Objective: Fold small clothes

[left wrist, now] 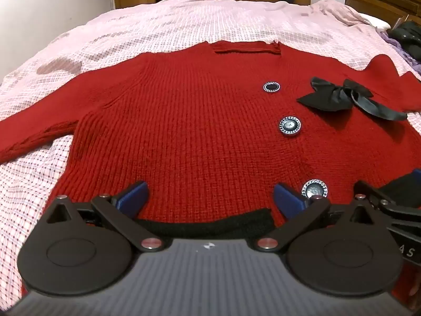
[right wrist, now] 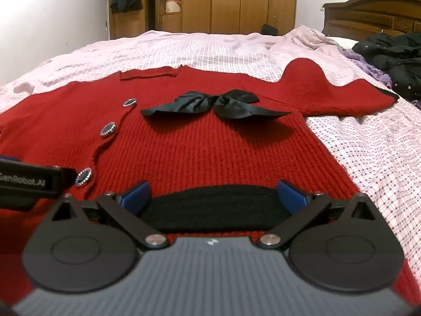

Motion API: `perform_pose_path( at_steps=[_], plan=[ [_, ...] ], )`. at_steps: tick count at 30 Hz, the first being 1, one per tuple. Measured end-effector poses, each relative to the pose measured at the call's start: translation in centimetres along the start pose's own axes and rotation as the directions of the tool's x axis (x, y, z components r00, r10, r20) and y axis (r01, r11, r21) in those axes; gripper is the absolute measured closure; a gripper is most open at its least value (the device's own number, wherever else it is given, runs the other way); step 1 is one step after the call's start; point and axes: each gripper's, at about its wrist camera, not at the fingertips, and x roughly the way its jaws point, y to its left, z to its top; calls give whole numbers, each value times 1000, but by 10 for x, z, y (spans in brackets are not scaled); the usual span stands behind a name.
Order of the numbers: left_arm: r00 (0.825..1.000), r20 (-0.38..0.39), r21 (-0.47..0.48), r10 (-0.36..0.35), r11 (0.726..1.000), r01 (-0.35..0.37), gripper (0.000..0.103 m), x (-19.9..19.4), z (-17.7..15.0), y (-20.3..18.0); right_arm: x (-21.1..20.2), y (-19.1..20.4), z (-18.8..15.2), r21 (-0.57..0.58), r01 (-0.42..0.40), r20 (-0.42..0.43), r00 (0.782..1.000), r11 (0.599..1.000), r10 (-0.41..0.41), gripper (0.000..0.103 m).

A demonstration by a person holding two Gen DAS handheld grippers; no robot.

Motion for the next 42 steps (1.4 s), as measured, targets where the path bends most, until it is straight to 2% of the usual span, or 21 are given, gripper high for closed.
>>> perform_pose_path(
  at_steps=[9,42],
  plan=[
    [1000,22,7,14,1000,-15,0,-1,-5,-3,2,-2,1,-11,7,4,1000,1000,-7,0],
    [999,29,14,17,1000,-17,0,-2,-4,-3,-1,2,-1,-20,12,14,1000,1000,-11,0]
  ],
)
